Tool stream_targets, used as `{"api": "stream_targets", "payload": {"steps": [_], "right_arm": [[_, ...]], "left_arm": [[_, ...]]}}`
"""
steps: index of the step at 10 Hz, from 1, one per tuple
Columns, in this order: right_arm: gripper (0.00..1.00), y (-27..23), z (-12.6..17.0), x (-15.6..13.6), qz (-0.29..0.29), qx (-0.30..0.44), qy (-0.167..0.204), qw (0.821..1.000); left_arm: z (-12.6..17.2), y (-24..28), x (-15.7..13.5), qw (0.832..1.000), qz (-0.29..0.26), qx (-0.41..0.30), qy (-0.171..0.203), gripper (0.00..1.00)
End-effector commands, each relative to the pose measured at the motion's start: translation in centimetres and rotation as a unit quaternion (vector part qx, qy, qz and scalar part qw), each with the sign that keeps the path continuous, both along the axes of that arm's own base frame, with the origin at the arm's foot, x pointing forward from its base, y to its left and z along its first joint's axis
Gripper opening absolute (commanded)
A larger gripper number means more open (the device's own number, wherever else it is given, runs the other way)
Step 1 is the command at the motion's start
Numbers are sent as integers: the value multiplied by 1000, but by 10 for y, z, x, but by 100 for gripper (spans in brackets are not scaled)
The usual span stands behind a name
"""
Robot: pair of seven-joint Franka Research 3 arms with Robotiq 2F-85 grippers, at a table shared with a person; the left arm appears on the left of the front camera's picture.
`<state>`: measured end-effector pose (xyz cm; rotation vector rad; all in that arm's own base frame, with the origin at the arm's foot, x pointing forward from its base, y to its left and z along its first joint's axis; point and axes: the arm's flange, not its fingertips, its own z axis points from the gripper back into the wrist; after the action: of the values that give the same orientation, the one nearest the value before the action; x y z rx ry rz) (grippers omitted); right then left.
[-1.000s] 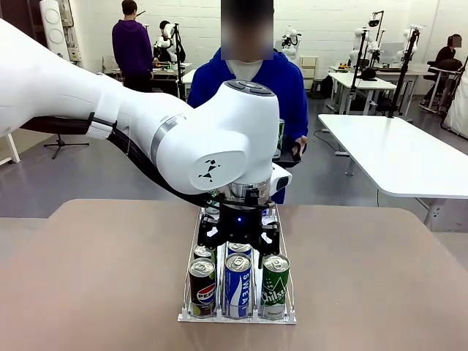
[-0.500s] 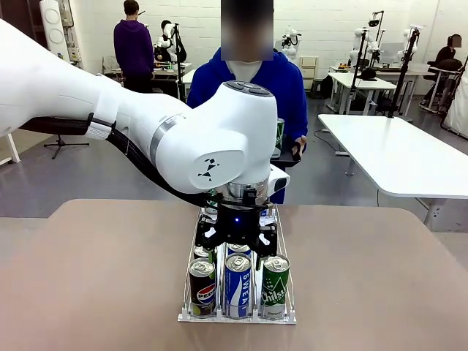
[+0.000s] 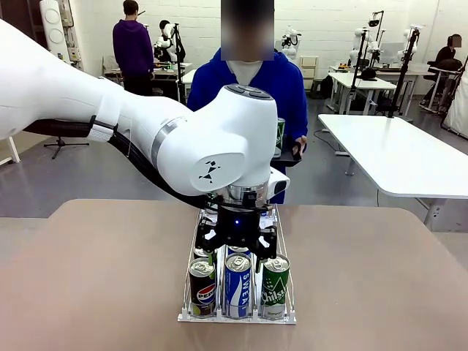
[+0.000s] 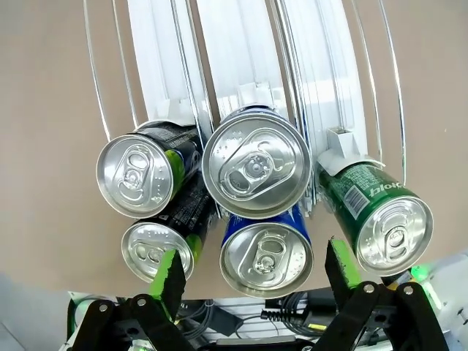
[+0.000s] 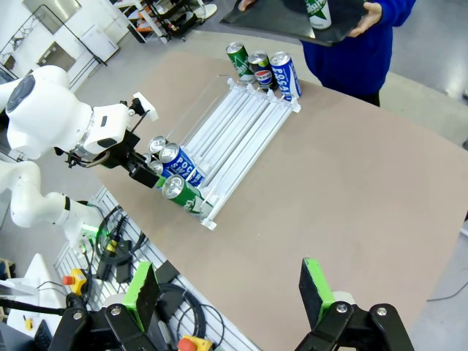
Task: Retrieve and hand over the desired beverage to the person.
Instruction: Pick up another can of the same type that the person held from the Automatic Can Dispenser.
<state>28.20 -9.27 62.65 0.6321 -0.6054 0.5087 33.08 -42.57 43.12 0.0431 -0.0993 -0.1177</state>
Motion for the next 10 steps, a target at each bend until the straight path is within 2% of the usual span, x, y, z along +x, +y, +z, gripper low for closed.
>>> {"api": "stream_targets", "payload": {"steps": [1,2,3,4,6,7,8,10], "right_arm": [[100,0,0,0,2,-1,5,1000],[100,0,0,0,2,-1,5,1000],[100,0,0,0,2,-1,5,1000],[100,0,0,0,2,-1,5,1000],[100,0,0,0,2,-1,5,1000],[100,0,0,0,2,-1,5,1000],[100,0,0,0,2,-1,5,1000],[100,0,0,0,2,-1,5,1000]], "left_arm": [[-1,0,0,1000,-15,-6,8,76],[-1,1,1,1000,-17,-6,11,41],[-2,2,1,1000,-18,-6,13,18],[-2,2,1,1000,-19,-5,15,0],[-3,2,2,1000,-18,-5,19,0],[-3,2,2,1000,-19,-5,21,7],[-3,2,2,1000,-19,-4,22,0],[1,4,1,999,-21,-7,23,0]]}}
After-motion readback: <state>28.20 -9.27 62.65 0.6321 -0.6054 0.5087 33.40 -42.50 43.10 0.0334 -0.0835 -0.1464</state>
